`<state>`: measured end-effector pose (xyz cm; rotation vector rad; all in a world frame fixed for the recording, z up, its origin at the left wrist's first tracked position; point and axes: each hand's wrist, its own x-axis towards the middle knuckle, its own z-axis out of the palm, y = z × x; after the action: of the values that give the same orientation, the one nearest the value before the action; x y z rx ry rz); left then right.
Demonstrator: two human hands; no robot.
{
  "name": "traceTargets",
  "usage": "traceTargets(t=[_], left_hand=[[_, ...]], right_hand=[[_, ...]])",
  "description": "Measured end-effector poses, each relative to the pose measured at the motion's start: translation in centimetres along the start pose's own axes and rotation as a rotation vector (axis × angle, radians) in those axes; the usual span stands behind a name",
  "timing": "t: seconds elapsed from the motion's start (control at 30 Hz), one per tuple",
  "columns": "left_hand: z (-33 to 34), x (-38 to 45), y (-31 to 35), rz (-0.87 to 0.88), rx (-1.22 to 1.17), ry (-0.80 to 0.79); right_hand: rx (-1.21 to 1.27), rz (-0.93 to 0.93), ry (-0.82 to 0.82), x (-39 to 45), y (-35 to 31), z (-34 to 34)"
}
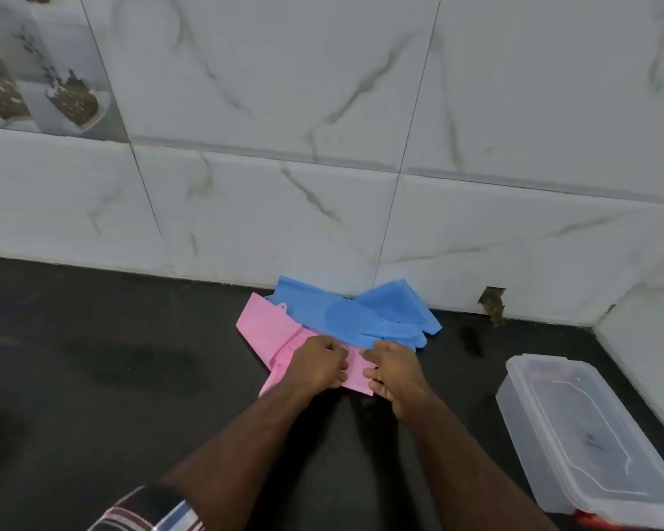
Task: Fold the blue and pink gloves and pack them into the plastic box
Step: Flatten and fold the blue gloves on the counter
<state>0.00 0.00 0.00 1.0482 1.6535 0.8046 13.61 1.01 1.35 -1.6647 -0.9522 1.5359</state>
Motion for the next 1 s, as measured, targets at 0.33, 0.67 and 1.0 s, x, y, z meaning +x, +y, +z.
traceTargets(t=[0.33, 0.67, 1.0], left_hand=[[-0.1, 0.6, -0.1, -0.184, -0.665, -0.048], [-0.5, -1.3, 4.5, -0.033, -0.506, 0.079], [-5.9, -1.5, 8.0, 0.176, 0.029, -0.076]], right_hand=[[0.165, -0.091, -0.15, -3.8, 0.4, 0.1], [0.11, -0.279, 0.127, -3.3, 0.6, -3.2], [0.295, -0.432, 0.449, -3.2, -0.1, -8.1]])
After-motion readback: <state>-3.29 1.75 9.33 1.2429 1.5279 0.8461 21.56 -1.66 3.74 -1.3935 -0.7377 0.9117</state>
